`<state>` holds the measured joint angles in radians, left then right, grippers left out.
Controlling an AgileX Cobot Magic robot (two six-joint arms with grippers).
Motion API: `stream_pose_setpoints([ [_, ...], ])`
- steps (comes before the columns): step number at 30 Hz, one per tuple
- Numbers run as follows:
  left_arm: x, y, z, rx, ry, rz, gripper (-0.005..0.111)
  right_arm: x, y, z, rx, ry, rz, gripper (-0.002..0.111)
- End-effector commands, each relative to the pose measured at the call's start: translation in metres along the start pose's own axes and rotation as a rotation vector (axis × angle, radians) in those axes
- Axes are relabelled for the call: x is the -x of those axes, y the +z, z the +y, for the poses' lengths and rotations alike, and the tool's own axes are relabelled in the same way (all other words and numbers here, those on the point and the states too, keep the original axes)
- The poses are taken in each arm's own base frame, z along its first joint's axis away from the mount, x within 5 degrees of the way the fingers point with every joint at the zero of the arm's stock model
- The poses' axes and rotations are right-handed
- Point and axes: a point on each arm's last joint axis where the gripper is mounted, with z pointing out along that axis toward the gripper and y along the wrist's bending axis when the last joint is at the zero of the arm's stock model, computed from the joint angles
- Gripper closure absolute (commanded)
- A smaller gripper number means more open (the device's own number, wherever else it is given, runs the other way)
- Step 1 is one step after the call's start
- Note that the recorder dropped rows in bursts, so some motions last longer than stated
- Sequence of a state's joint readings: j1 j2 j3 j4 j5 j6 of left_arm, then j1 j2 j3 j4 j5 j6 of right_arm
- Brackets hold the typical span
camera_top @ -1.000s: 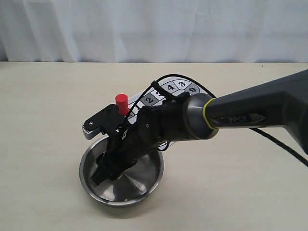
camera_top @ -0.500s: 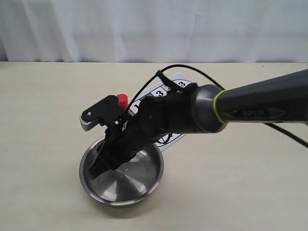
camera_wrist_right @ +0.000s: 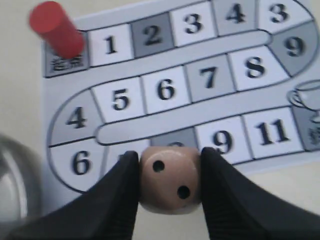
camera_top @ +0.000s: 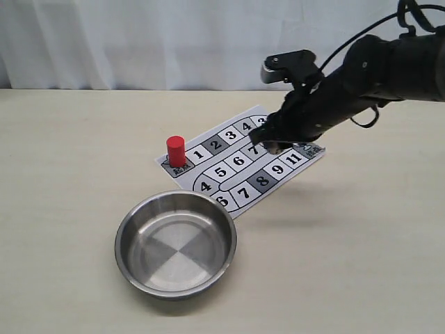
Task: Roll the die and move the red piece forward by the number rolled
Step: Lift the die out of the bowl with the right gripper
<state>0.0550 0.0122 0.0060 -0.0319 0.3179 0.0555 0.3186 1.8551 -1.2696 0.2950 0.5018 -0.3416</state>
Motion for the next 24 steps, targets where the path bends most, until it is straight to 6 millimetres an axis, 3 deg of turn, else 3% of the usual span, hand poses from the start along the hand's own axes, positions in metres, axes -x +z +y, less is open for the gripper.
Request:
stream_pose_setpoints([
  [1,0.003,-0.001,0.0,-0.007,0.004,-0.018,0.107,-0.01,0.007,-0.047,-0.125,0.078,0.035,0.104],
  [3,0.003,-0.001,0.0,-0.007,0.004,-0.018,0.107,-0.018,0.015,-0.075,-0.189,0.133,0.045,0.104],
  [8,0.003,-0.001,0.0,-0.007,0.004,-0.018,0.107,-0.034,0.028,-0.121,-0.257,0.224,0.021,0.104],
  [12,0.003,-0.001,0.0,-0.007,0.004,-0.018,0.107,-0.041,0.033,-0.134,-0.269,0.259,0.034,0.104],
  [17,0.003,-0.001,0.0,-0.007,0.004,-0.018,0.107,-0.037,0.04,-0.133,-0.22,0.242,0.038,0.102],
  [21,0.003,-0.001,0.0,-0.007,0.004,-0.018,0.107,-0.028,0.048,-0.115,-0.001,0.31,-0.022,0.08],
  [24,0.003,-0.001,0.0,-0.007,0.004,-0.018,0.107,-0.021,0.056,-0.1,0.209,0.323,-0.102,0.047],
])
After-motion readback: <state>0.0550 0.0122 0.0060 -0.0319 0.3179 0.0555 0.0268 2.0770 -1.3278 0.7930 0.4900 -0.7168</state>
